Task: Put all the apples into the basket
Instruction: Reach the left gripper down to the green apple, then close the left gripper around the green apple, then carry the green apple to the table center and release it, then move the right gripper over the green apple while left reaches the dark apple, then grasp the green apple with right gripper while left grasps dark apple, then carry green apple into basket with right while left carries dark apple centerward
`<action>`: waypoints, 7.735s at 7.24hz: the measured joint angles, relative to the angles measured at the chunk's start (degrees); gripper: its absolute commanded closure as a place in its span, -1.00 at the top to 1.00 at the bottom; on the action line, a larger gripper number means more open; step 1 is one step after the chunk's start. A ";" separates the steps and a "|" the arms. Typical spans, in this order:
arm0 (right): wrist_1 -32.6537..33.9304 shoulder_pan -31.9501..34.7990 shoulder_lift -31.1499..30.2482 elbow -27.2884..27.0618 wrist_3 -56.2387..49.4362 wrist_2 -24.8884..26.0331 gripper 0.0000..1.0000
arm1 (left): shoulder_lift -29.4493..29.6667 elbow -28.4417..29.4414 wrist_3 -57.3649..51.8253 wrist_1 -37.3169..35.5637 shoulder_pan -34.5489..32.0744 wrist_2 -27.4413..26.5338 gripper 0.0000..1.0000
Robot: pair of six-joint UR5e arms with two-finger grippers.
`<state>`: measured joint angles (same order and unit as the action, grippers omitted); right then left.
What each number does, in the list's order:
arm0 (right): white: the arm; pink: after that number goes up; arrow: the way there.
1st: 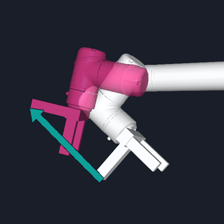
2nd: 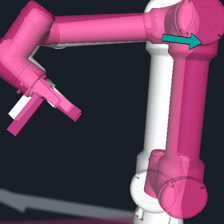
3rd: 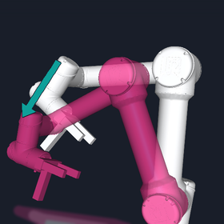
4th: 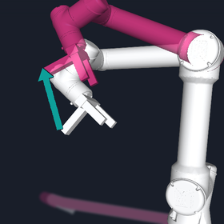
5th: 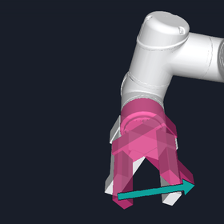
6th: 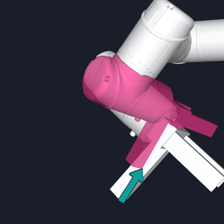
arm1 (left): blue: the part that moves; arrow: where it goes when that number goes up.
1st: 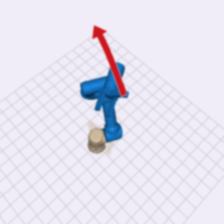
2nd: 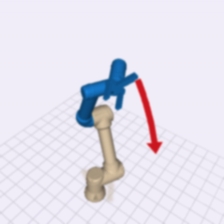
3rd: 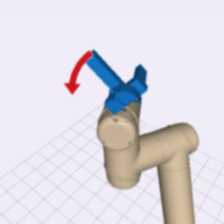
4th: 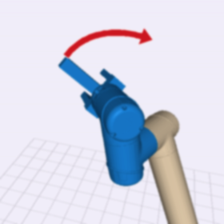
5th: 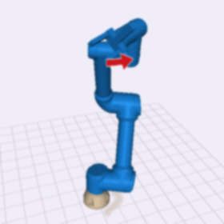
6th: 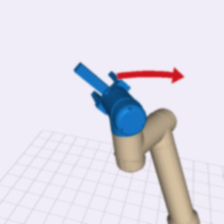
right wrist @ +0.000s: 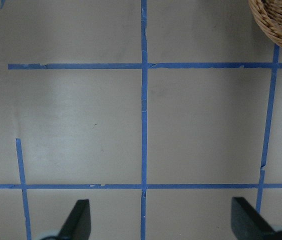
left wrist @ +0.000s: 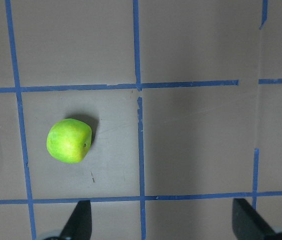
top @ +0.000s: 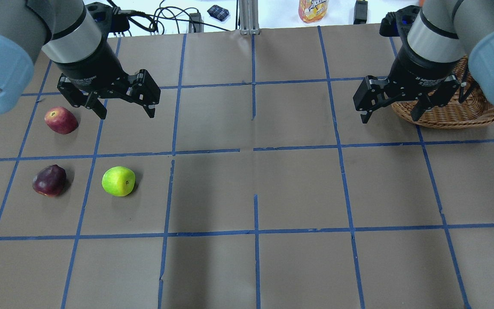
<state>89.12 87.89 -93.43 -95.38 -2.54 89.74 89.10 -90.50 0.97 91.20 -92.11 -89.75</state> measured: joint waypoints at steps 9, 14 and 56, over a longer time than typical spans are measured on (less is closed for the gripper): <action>0.21 0.00 -1.05 -1.44 -0.08 1.81 1.00 | 6.26 -18.40 -22.90 -18.34 15.26 -0.87 1.00; 0.43 0.08 -0.94 -1.84 -0.09 1.48 1.00 | 13.93 -25.03 -33.53 -26.26 18.59 -1.72 0.82; 26.80 15.48 28.99 5.15 16.37 -4.72 -1.00 | 19.12 -12.47 -32.09 -20.47 24.34 -8.92 -0.53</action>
<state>115.92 103.37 -64.43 -90.22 13.84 85.01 108.22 -102.98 -31.12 70.74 -67.76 -98.66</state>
